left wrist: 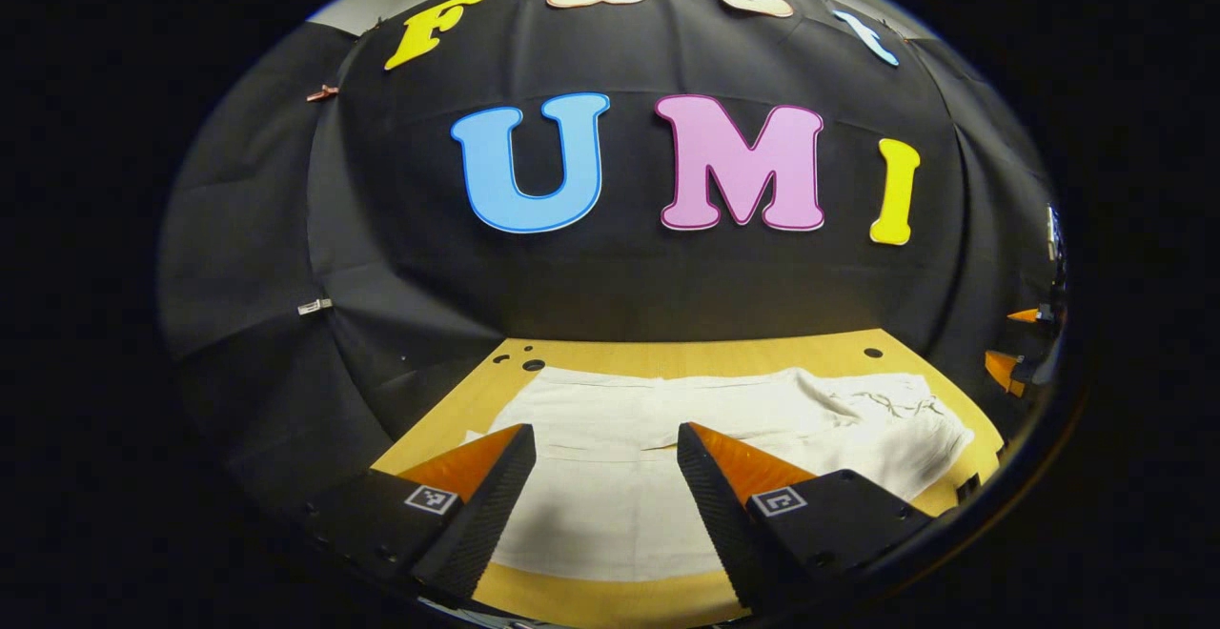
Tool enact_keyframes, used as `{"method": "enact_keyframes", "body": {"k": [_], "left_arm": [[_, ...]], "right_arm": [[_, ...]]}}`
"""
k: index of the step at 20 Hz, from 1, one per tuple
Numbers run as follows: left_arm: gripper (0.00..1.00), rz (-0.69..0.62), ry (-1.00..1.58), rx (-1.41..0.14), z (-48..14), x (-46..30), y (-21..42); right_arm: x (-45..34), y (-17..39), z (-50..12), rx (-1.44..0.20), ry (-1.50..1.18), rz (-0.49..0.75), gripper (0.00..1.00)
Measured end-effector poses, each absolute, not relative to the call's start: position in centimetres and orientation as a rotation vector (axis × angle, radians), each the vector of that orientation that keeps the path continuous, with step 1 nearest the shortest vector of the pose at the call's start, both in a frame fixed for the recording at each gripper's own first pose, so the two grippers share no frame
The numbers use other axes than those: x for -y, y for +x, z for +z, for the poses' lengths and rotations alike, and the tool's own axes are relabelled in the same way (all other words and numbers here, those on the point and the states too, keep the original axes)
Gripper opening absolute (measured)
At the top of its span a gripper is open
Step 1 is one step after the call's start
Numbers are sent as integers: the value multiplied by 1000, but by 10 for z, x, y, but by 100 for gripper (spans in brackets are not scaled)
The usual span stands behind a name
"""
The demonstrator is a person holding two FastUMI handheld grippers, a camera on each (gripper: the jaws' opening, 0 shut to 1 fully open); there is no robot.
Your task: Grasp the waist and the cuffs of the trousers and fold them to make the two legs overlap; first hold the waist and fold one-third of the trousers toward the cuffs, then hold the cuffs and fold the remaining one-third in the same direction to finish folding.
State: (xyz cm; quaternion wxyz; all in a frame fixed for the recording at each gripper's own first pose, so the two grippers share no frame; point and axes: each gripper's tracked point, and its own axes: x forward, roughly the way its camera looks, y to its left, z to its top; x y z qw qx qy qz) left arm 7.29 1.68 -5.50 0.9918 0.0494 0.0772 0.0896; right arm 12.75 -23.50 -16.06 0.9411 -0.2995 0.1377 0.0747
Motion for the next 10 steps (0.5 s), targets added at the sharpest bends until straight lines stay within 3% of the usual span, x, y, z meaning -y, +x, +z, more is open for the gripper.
{"method": "enact_keyframes", "body": {"k": [10], "left_arm": [[98,191,139,-230,-84,-21,80]], "right_arm": [[288,91,-270,-509,-982,390,98]]}}
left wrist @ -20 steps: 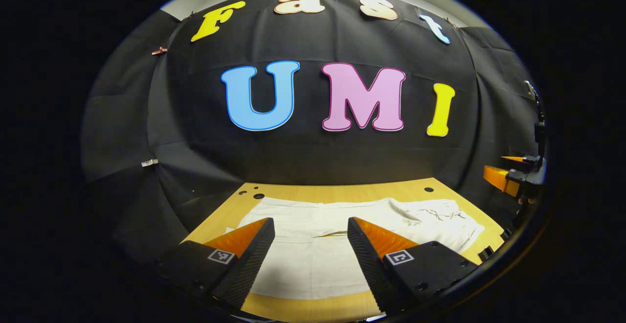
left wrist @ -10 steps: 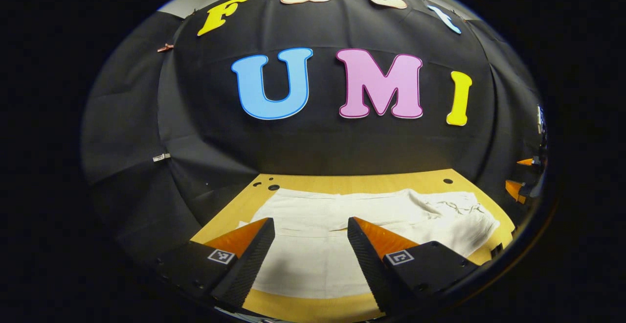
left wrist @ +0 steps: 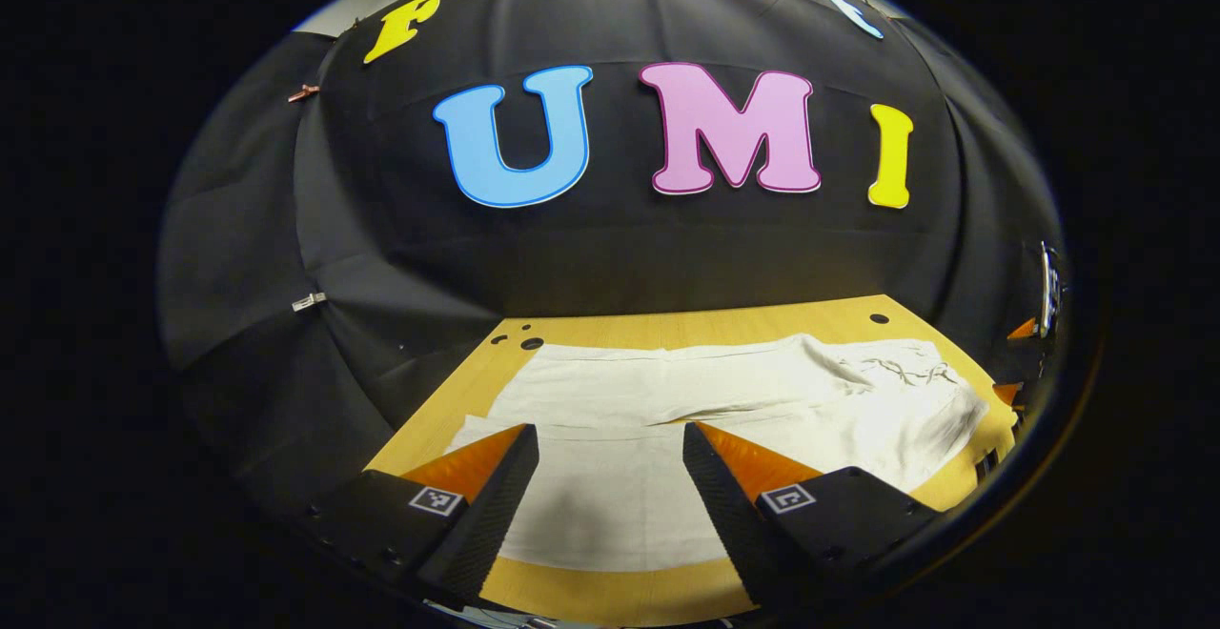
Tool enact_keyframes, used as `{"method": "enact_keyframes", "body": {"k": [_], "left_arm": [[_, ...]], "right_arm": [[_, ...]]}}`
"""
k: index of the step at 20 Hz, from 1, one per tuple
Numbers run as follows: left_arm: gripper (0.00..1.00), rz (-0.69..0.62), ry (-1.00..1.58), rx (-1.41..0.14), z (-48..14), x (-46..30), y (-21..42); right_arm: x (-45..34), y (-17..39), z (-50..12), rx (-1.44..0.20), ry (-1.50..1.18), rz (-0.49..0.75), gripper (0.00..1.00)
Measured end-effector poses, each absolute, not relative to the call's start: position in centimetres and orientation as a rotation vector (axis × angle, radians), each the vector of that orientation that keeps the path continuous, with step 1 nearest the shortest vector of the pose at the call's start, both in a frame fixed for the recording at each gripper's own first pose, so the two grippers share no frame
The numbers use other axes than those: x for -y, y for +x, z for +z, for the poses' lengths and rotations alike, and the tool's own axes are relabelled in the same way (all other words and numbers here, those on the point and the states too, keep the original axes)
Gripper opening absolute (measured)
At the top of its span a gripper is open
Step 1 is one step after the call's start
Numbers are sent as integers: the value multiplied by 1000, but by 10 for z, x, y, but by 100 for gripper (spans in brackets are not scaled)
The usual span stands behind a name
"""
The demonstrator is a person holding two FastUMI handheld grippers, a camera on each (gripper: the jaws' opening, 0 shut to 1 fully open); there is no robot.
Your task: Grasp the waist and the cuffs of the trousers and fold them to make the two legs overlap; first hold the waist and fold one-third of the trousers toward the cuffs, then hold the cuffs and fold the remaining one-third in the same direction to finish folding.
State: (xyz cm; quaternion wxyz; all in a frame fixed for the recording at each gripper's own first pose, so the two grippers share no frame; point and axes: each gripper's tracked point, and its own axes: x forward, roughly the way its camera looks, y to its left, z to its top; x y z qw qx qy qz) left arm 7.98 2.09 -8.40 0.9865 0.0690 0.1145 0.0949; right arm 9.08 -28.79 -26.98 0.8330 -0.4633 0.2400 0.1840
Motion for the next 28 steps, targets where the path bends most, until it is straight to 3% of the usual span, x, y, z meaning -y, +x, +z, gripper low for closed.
{"method": "enact_keyframes", "body": {"k": [9,21,23,24,25,26,28], "left_arm": [[98,279,44,-303,-105,-45,70],[98,305,56,-352,-113,-50,67],[98,310,62,-357,-115,-54,65],[98,313,64,-362,-118,-58,65],[98,318,64,-370,-122,-61,64],[98,324,63,-382,-127,-66,63],[98,339,67,-410,-139,-77,58]], "right_arm": [[307,75,-336,-621,-1201,587,98],[280,119,-348,-442,-1519,667,93],[282,122,-355,-493,-1506,671,78],[281,122,-358,-520,-1494,675,66],[283,119,-361,-553,-1483,684,61],[283,117,-364,-579,-1474,693,47],[279,117,-364,-606,-1468,698,31]]}}
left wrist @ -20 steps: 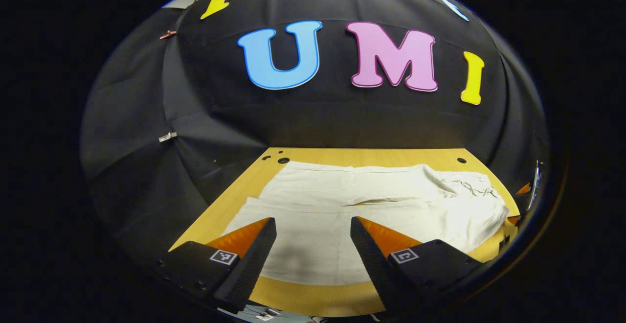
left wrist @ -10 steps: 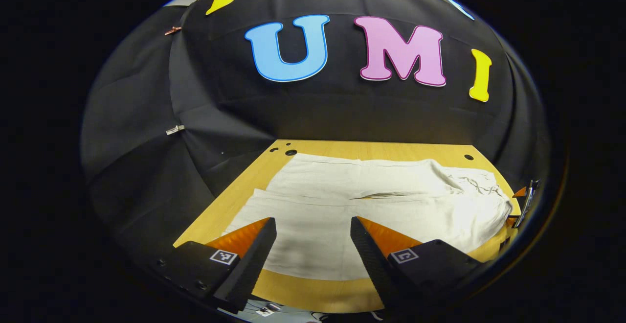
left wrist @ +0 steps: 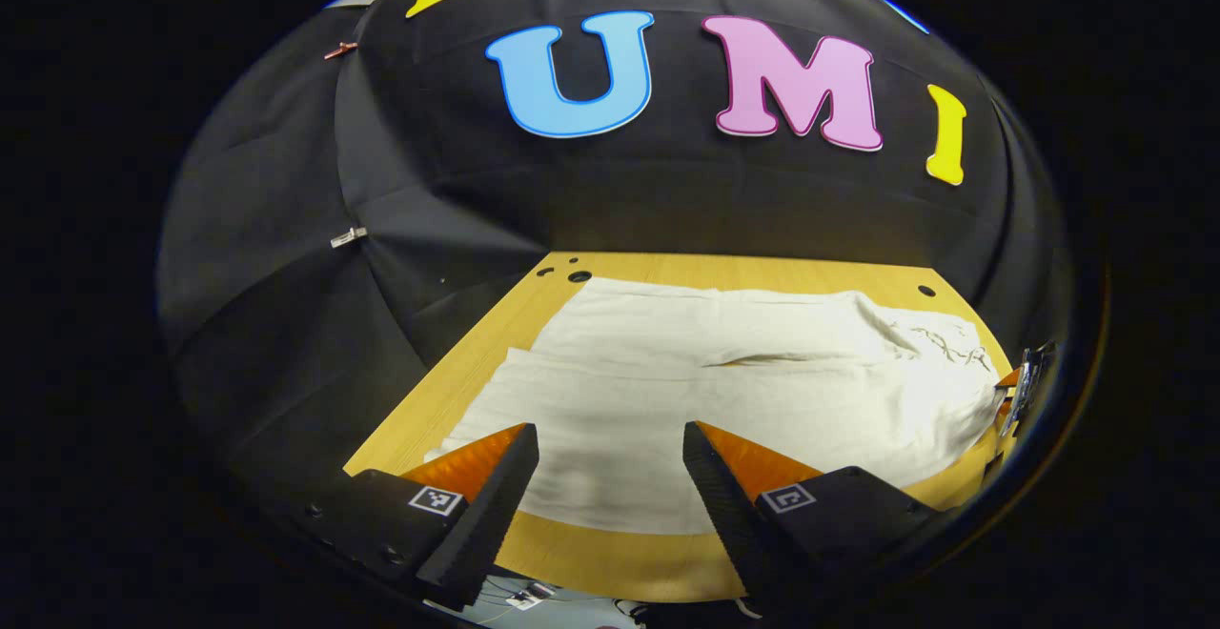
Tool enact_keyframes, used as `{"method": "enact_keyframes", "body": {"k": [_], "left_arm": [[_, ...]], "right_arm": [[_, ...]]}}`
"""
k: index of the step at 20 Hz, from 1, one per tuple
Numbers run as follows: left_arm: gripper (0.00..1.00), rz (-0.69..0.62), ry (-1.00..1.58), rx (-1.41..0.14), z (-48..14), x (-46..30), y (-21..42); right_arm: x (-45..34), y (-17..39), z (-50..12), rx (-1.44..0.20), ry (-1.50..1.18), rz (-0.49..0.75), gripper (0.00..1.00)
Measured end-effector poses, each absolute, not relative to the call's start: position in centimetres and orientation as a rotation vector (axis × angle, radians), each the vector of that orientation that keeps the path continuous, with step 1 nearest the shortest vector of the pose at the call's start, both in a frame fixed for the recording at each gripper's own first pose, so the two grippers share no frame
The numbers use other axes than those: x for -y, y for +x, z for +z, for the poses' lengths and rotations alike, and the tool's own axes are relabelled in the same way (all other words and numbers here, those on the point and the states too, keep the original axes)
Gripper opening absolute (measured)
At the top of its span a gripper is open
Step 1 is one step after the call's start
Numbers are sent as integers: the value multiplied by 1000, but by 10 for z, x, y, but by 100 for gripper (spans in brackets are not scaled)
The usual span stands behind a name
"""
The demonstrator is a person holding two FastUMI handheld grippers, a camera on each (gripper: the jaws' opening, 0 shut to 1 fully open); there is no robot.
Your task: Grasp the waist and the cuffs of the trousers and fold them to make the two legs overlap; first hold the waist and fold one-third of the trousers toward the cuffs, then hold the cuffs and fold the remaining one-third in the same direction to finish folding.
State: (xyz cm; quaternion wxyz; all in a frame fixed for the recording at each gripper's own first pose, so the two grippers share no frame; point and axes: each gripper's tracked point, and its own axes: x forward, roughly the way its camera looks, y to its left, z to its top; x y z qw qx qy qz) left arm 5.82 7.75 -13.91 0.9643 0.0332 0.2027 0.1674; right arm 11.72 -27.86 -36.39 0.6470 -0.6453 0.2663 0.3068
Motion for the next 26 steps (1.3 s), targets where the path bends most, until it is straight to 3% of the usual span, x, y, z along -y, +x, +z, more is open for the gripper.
{"method": "enact_keyframes", "body": {"k": [3,5,8,15,22,26], "left_arm": [[98,363,80,-452,-157,-100,47],[98,374,91,-478,-169,-117,42],[98,381,163,-524,-193,-147,36],[97,308,458,-696,-239,-223,26],[97,127,895,-776,-257,-269,34],[97,-42,1135,-845,-281,-292,40]], "right_arm": [[281,120,-369,-681,-1419,681,24],[278,118,-369,-735,-1394,702,14],[272,114,-371,-814,-1328,788,5],[271,112,-369,-848,-1375,821,5],[272,112,-369,-873,-1399,818,5],[271,111,-368,-887,-1416,815,5]]}}
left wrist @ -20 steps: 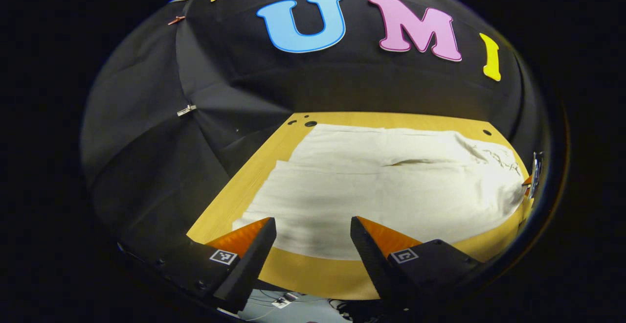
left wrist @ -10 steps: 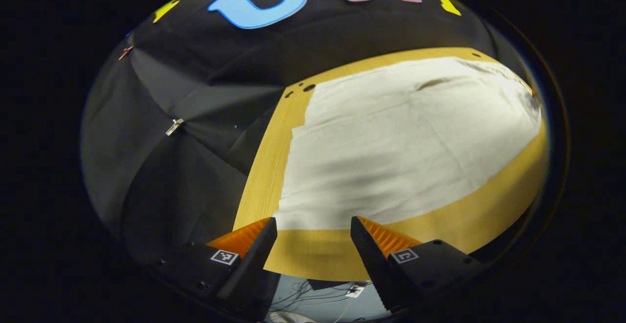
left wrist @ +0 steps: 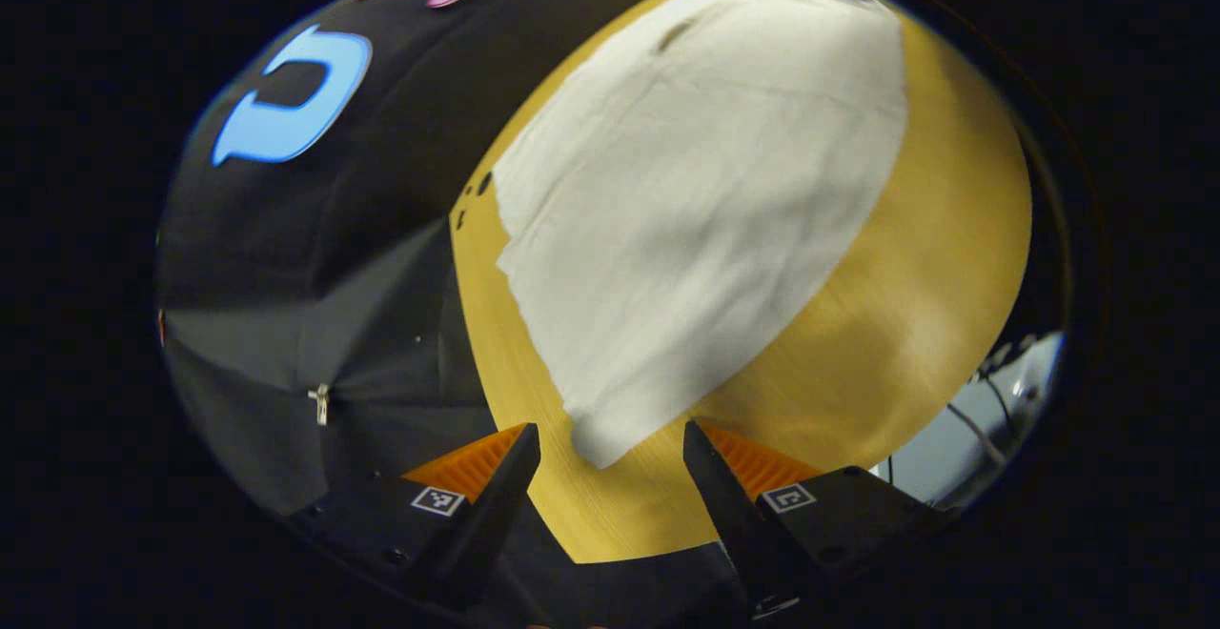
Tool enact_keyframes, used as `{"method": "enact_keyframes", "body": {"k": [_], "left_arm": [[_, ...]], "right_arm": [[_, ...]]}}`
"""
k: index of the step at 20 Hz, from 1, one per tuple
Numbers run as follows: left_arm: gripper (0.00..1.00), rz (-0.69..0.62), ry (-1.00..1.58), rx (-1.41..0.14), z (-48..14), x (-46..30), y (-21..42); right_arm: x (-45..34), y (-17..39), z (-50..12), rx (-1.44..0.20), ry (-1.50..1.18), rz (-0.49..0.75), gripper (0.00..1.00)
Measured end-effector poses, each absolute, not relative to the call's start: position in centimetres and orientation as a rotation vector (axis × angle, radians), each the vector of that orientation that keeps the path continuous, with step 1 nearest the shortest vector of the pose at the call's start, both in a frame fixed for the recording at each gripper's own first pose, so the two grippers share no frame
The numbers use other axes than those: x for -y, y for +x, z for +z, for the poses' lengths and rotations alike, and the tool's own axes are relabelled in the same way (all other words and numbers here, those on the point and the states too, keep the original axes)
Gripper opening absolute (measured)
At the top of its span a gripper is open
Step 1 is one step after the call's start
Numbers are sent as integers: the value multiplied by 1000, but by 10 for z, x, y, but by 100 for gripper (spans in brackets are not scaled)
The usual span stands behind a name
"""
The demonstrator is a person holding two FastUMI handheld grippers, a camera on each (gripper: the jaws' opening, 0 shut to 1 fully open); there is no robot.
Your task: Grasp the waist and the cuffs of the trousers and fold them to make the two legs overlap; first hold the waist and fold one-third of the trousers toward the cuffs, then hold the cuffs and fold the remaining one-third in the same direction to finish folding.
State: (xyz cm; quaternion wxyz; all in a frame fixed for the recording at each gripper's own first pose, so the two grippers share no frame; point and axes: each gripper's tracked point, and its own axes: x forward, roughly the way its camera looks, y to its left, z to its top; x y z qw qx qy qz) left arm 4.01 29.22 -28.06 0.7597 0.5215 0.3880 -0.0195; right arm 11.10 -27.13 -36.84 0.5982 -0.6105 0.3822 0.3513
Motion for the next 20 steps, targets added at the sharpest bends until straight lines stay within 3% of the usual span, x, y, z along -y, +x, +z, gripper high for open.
{"method": "enact_keyframes", "body": {"k": [4,8,9,12,14,15,16,17,18,20], "left_arm": [[92,-203,1311,-827,-284,-297,64],[77,-377,1366,-924,-288,-298,81],[70,-389,1347,-949,-287,-298,87],[66,-387,1301,-1002,-286,-300,109],[53,-393,1312,-1003,-290,-295,115],[35,-394,1331,-991,-290,-291,119],[32,-391,1341,-982,-291,-292,119],[16,-370,1349,-968,-292,-293,120],[10,-343,1352,-957,-291,-295,120],[8,-282,1333,-936,-290,-295,119]], "right_arm": [[271,111,-368,-884,-1436,810,5],[271,111,-368,-889,-1441,807,5],[271,111,-368,-890,-1446,807,5],[271,111,-368,-890,-1454,803,5],[271,111,-367,-887,-1465,799,5],[271,111,-368,-883,-1471,799,5],[271,111,-368,-879,-1476,799,5],[271,111,-368,-878,-1479,800,5],[271,111,-367,-880,-1477,799,5],[271,111,-367,-882,-1468,801,5]]}}
